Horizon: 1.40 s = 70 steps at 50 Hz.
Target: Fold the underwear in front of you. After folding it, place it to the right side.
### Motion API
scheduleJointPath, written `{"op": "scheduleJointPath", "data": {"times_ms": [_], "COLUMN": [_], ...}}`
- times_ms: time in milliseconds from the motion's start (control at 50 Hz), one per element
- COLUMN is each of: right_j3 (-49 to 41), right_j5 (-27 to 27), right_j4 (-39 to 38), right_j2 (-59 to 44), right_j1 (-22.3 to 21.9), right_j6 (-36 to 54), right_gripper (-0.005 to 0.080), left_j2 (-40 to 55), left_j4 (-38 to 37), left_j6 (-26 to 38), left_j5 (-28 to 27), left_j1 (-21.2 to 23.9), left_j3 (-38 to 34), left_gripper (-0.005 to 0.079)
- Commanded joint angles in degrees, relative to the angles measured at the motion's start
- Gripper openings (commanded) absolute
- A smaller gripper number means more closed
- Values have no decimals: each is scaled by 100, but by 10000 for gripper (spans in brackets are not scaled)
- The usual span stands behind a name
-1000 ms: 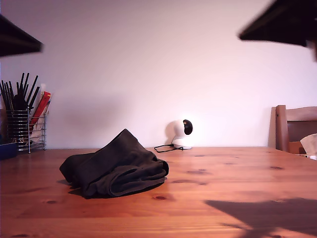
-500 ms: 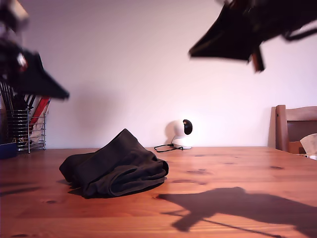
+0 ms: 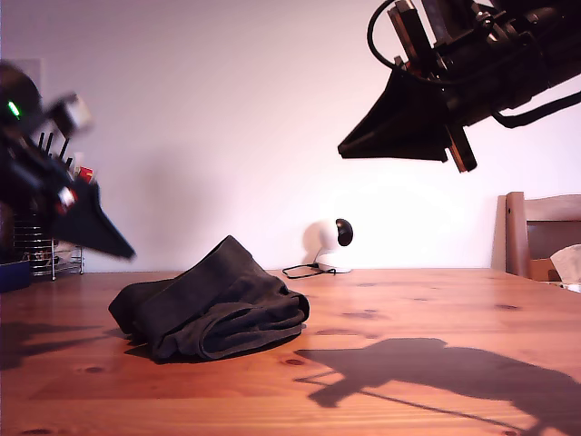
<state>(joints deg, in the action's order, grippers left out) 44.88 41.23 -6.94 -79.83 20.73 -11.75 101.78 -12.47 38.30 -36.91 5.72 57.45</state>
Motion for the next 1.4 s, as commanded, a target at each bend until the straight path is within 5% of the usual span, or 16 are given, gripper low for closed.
{"op": "scheduleJointPath", "data": {"times_ms": [0, 140, 260, 520, 700, 1060, 1380], "right_j3": [68, 68, 68, 68, 68, 68, 68], "right_j5": [-39, -37, -39, -494, -588, -887, -1576], "right_j4": [-48, -44, 15, 409, 376, 590, 1261], "right_j2": [-66, -68, -70, -240, -487, -584, -584], "right_j1": [26, 26, 33, 306, 603, 1163, 1268], "right_j6": [83, 107, 105, -26, -352, -632, -726], "right_gripper": [0, 0, 0, 159, 177, 178, 249], "left_j2": [199, 413, 420, 321, 321, 435, 817], "left_j4": [37, 15, -87, -1471, -2439, -2820, -2769], "left_j6": [197, 380, 374, 367, 199, -444, -999], "left_j5": [129, 518, 603, 398, 271, 234, -428], "left_j1": [72, 160, 249, 734, 1099, 1423, 2004], "left_j3": [-31, -31, -2, 811, 1349, 1357, 1355], "left_gripper": [413, 333, -35, -23, -23, -23, -23]}}
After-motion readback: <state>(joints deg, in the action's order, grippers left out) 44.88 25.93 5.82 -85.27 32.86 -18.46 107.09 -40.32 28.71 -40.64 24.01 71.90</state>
